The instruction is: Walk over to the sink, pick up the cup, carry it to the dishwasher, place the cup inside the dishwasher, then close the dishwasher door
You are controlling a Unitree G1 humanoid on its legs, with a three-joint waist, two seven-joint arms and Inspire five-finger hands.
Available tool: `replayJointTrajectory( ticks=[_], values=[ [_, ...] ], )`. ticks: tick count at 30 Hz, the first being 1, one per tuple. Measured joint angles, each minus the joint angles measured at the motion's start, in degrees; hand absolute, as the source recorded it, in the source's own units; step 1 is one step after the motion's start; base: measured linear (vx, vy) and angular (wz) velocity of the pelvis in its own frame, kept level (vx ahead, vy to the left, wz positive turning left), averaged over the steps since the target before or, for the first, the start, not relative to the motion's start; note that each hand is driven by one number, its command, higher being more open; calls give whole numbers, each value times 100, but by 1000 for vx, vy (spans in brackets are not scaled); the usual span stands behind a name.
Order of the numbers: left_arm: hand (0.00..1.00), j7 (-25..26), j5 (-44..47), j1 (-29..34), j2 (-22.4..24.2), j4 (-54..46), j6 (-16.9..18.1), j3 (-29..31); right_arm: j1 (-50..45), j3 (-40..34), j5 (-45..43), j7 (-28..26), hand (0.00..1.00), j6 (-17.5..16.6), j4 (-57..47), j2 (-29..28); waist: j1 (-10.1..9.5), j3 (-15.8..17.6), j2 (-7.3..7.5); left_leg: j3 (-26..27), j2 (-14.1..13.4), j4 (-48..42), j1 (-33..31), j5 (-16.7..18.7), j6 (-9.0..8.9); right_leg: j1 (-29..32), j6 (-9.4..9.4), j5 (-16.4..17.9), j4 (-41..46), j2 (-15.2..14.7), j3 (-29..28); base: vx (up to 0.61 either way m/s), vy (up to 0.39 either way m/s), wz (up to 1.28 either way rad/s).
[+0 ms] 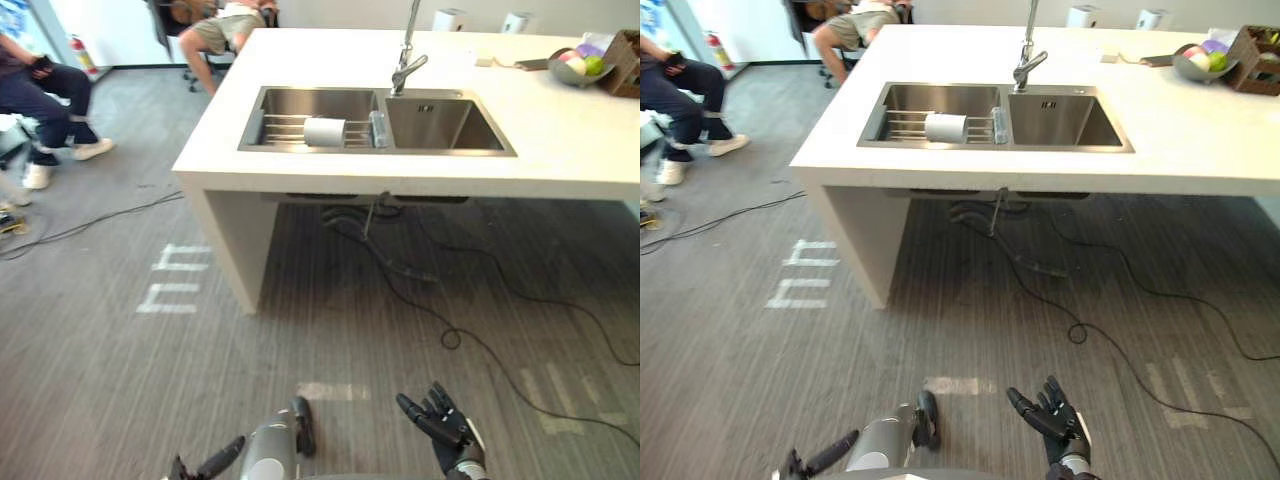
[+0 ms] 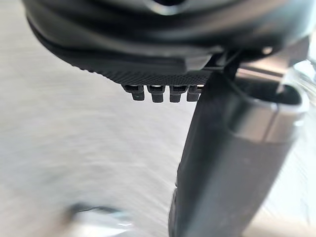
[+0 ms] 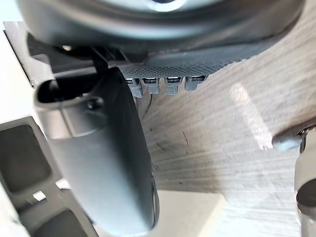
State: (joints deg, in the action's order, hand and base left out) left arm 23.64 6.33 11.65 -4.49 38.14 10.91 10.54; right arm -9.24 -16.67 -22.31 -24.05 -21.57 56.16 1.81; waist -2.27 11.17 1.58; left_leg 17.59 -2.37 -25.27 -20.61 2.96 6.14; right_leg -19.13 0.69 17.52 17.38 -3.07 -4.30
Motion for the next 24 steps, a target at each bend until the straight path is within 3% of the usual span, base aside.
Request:
replayJointTrajectory(
  ticks=[1,3,4,5,6,7,8,9,10,12,14,16,17,18,19,21,24],
  values=[
    [100,334,-370,-46,21,-911,9,-87,4,13,1,86,100,17,-8,42,33,-1,6,-1,152,-225,20,283,112,-19,-116,-120,235,-141,-2,499,201,18],
    [100,530,-914,-220,-63,-2139,62,-220,-15,19,1,202,100,124,37,117,35,-37,-4,35,316,-688,97,709,224,-50,-294,-278,733,-318,47,522,167,20],
    [100,607,-1210,-503,-220,-2622,147,-214,-28,9,-1,219,100,135,187,163,57,-76,10,36,458,-801,250,976,259,26,-535,-510,1259,-411,154,519,147,16],
    [100,683,-1344,-665,-302,-2793,218,-192,-31,-8,-2,226,100,134,272,177,75,-75,14,20,542,-745,396,1094,252,168,-684,-764,1676,-462,191,469,138,18],
    [100,803,-1572,-946,-441,-3147,294,-120,-65,-60,-4,255,100,116,450,178,158,-72,2,-38,707,-388,815,1200,225,654,-1078,-1593,2809,-586,251,470,143,10],
    [100,847,-1689,-1048,-491,-3342,317,-47,-109,-56,-2,265,100,98,486,174,180,-70,-4,-61,778,-167,1054,1191,192,982,-1075,-1639,3468,-646,295,568,171,-1],
    [100,1009,-1925,-1153,-559,-3775,386,64,-273,-29,-1,274,100,38,495,161,231,-71,-46,-80,851,324,1590,1130,89,1653,-820,-1461,4495,-713,434,491,131,-11],
    [100,1244,-2244,-1173,-596,-4187,583,124,-473,20,-1,286,100,-46,449,158,304,-124,-153,-128,827,756,2079,1083,82,2249,-560,-1120,4918,-684,688,487,118,-12],
    [100,1325,-2397,-1193,-627,-4372,674,151,-580,43,-2,288,100,-84,408,152,330,-132,-193,-151,811,944,2308,1059,59,2504,-499,-949,4945,-671,826,509,89,-3],
    [100,1570,-2729,-1458,-941,-4701,957,157,-740,25,-73,291,100,-248,316,40,455,-128,-228,-318,742,1357,2924,1074,-31,3348,-355,-392,4552,-591,1192,475,17,21],
    [100,1691,-2877,-1774,-1114,-4673,1165,149,-724,-85,2,314,100,-466,148,-68,657,-106,-256,-596,546,1414,3307,1274,-383,3877,-133,-196,3414,-512,1466,586,-121,54],
    [100,1792,-2900,-1767,-1098,-4670,1367,142,-789,-50,70,371,100,-543,130,-110,664,-126,-223,-669,393,1406,3704,1465,-708,3951,-94,-479,2052,-341,1424,577,-191,36],
    [100,1865,-2911,-1690,-1120,-4682,1455,153,-900,1,82,405,100,-552,86,-157,644,-196,-113,-702,405,1360,3874,1585,-851,3933,80,-1167,1315,-315,1307,764,-260,15],
    [100,1986,-3003,-1448,-929,-4686,1603,205,-937,1,118,380,100,-509,86,-68,614,-309,-300,-746,151,1120,3964,1709,-970,3902,276,-1233,1537,-118,1322,753,-252,5],
    [100,1999,-3008,-1407,-885,-4688,1627,195,-932,22,146,404,100,-500,71,-15,606,-338,-352,-756,53,989,3888,1673,-1010,3875,297,-1166,1522,-55,1345,727,-241,5],
    [100,1854,-3133,-1454,-792,-4693,1658,26,-898,117,234,408,100,-408,-23,55,623,-340,-351,-753,-114,593,3738,1425,-983,3633,398,-931,1390,-3,1455,469,-159,27],
    [100,1287,-3446,-1438,-794,-4724,1726,-468,-938,132,275,398,100,-151,-13,43,611,-316,-317,-732,-378,-154,3493,1719,-875,2711,405,-906,548,117,1511,378,-94,32]
  ],
)
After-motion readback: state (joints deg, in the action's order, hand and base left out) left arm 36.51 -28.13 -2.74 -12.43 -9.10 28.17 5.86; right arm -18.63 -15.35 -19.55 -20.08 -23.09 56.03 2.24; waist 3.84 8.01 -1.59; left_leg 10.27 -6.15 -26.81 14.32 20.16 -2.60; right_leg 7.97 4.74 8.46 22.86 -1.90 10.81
